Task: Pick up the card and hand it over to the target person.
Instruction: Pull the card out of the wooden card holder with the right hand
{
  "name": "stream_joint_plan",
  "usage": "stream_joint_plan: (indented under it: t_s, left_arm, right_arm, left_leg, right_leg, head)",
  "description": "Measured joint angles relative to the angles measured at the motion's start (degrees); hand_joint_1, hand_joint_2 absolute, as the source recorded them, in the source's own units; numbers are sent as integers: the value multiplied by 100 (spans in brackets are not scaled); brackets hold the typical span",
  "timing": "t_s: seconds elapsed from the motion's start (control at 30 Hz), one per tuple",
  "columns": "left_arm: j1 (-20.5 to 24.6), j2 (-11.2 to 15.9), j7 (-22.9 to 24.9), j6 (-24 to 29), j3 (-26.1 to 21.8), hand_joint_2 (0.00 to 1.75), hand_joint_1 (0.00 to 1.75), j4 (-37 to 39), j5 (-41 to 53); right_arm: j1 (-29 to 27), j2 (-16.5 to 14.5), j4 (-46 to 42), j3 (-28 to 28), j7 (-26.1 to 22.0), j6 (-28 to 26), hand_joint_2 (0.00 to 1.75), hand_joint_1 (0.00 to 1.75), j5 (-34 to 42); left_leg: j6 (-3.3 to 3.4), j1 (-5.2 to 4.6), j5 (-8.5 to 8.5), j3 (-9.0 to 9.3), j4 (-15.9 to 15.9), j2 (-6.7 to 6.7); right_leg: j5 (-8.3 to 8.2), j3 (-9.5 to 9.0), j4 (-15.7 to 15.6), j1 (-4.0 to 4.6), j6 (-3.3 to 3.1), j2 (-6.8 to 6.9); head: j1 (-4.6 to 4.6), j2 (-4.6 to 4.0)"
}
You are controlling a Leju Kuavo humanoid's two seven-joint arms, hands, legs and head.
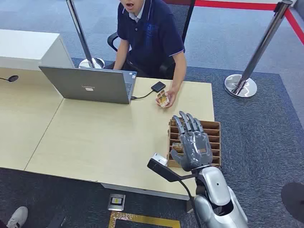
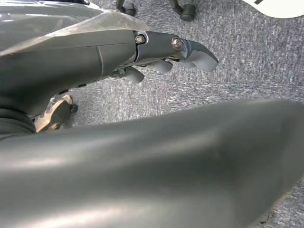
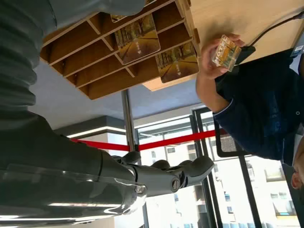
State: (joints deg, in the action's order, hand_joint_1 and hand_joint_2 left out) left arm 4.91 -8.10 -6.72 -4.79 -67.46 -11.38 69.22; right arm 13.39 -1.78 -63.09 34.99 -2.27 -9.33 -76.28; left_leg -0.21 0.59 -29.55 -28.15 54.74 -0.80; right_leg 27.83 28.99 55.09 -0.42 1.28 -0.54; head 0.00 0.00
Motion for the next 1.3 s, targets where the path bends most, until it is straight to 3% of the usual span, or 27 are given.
stream_joint_plan:
  t_s: [0.07,0.13,0.2,0.4,0.53,0.73,1.0,1.3]
  left_arm:
    - [-4,1,0,1,0,0,0,0,1]
    - [-8,4,1,3,1,0,0,1,3]
    - [-7,10,1,3,2,0,0,1,5]
    - [2,28,1,4,10,0,0,3,13]
    - [4,42,-1,-2,21,0,0,4,25]
    - [4,53,-3,0,32,0,0,-3,35]
    - [-14,47,-6,1,14,0,0,-11,17]
    - [-21,42,-12,4,-11,0,0,-21,-8]
  right_arm:
    - [-18,3,16,-36,7,0,175,41,13]
    - [-43,12,44,-81,13,-1,175,101,30]
    - [-57,19,66,-100,14,-2,175,141,38]
    - [-79,-3,162,-149,16,11,175,125,72]
    - [-99,-32,228,-176,25,16,175,78,91]
    - [-79,-88,373,-229,57,3,175,50,118]
    - [10,-165,586,-269,59,-12,175,45,123]
    - [132,-267,891,-311,27,-54,175,72,116]
  left_leg:
    - [0,0,1,0,-1,1]
    - [0,-1,3,-2,-1,2]
    - [0,-1,4,-3,-2,2]
    - [0,0,3,-3,-1,0]
    - [0,0,5,-4,-2,1]
    - [0,-1,4,-4,-1,1]
    - [0,-1,3,-4,-1,5]
    - [0,-1,3,-5,0,4]
  right_leg:
    - [-1,1,0,0,0,0]
    - [-3,3,-1,-1,-1,1]
    - [-3,4,-1,-1,-1,2]
    - [-2,2,-1,0,-1,4]
    - [-4,4,-2,0,-2,4]
    - [-3,5,0,-1,-2,3]
    - [-3,6,1,-1,-1,-1]
    - [-3,6,1,0,-1,-1]
  head:
    - [0,0]
    - [0,0]
    - [0,0]
    - [0,0]
    - [0,0]
    - [0,0]
    - [0,0]
    - [0,0]
